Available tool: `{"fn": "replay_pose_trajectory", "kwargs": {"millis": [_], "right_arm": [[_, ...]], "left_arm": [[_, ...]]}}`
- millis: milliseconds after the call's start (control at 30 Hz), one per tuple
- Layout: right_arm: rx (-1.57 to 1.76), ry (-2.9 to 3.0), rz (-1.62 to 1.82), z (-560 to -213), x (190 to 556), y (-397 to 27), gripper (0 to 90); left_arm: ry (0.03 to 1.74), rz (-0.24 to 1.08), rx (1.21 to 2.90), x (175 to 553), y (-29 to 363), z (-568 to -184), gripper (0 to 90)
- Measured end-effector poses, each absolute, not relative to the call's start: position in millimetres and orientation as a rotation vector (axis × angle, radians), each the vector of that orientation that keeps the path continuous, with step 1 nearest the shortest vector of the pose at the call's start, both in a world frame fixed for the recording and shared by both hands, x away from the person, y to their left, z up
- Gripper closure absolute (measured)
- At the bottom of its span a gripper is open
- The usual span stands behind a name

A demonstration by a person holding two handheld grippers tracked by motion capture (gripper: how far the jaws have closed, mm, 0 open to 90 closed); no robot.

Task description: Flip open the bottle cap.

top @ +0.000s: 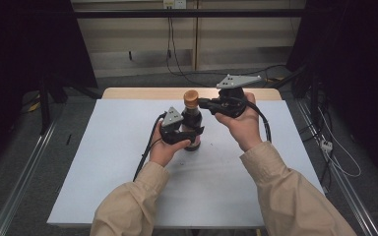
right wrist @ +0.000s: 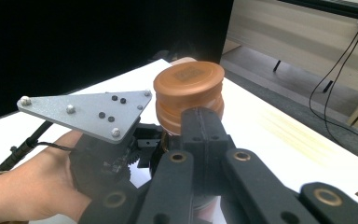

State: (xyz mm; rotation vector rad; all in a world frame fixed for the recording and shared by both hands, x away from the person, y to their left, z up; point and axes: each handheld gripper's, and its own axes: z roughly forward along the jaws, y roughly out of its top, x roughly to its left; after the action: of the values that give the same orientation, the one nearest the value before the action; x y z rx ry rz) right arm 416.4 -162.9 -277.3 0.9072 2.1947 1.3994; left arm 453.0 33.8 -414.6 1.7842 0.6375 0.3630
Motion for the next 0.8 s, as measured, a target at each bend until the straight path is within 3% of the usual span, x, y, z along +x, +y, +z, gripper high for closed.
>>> {"fn": "replay_pose_trajectory", "kwargs": {"millis": [800], "right_arm": [[0.903, 2.182, 1.414, -273.7, 417.8, -160.4, 90.0]], "left_arm": [[0.623, 0.348, 1.799, 453.5, 35.1, -414.4, 30.4]]}}
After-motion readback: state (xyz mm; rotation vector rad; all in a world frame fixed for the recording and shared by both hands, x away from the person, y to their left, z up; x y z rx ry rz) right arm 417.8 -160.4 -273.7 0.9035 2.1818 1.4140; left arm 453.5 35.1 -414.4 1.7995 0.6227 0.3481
